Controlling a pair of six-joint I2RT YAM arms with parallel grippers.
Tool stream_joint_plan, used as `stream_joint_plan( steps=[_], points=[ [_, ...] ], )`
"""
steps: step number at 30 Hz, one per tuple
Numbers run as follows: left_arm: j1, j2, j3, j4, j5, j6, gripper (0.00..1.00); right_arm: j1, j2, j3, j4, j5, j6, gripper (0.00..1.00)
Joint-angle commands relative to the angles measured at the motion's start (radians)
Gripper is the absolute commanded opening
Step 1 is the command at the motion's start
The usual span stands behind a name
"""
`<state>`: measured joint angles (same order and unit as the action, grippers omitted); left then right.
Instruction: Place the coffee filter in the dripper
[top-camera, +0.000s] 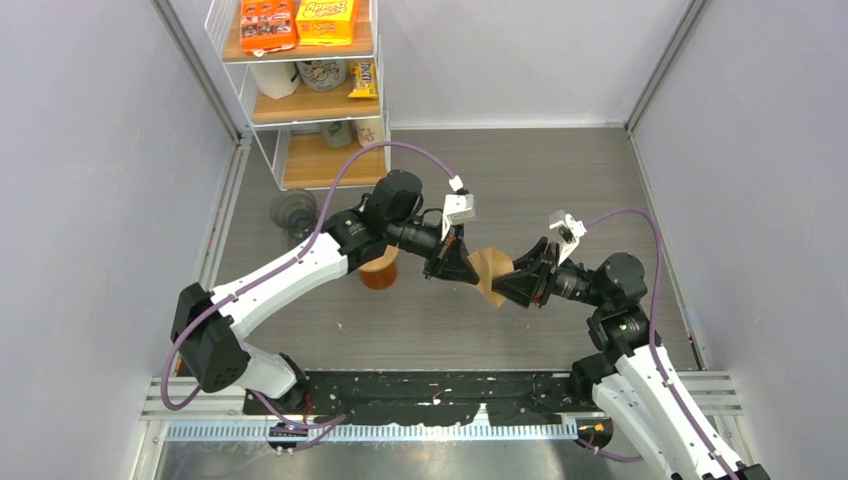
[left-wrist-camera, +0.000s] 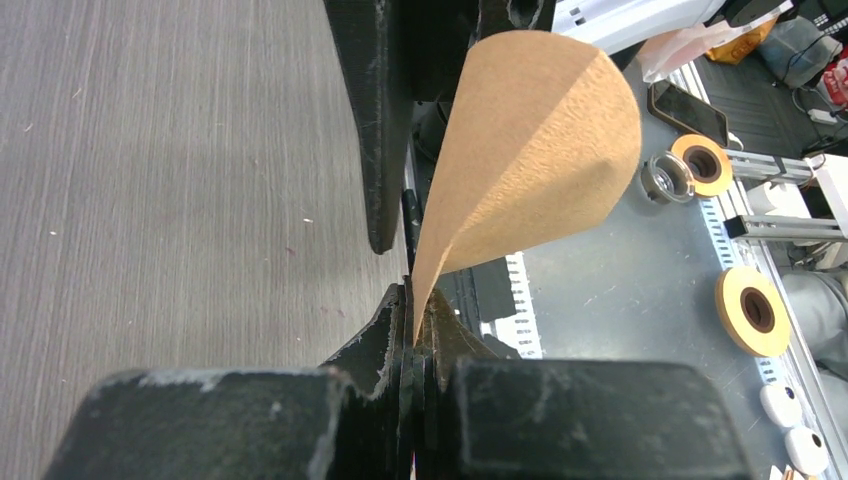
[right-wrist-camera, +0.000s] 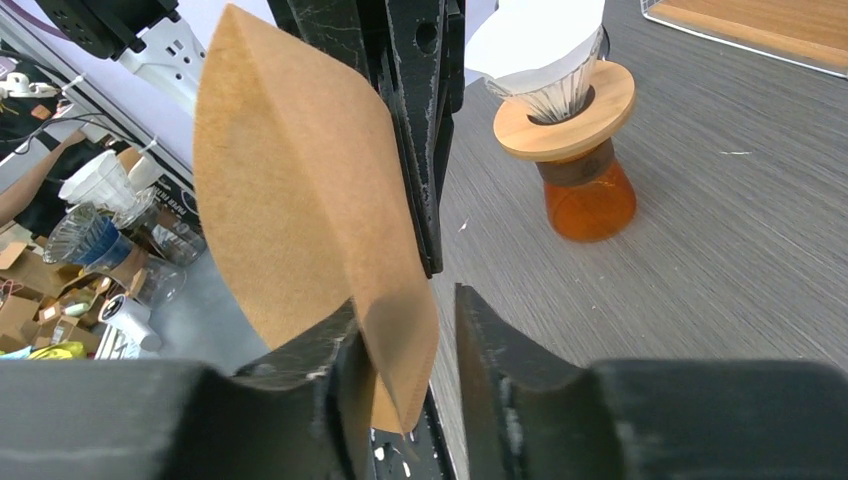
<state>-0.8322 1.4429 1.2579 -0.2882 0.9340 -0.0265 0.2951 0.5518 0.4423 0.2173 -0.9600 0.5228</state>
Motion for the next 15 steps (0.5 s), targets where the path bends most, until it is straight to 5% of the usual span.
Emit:
stream_joint_plan(
  steps=[1, 10, 15],
  points=[
    [-0.004, -0.013, 0.016, 0.030, -0.025, -0.015, 0.00, 0.012, 0.004, 0.033, 0.047, -0.006, -0.016, 0.31],
    [-0.004, -0.010, 0.018, 0.036, -0.087, -0.039, 0.00, 0.017, -0.024, 0.039, 0.034, 0.017, -0.013, 0.08],
    [-0.004, -0.015, 0.021, 0.034, -0.128, -0.056, 0.04, 0.019, -0.037, 0.058, -0.026, 0.067, -0.037, 0.05]
  ],
)
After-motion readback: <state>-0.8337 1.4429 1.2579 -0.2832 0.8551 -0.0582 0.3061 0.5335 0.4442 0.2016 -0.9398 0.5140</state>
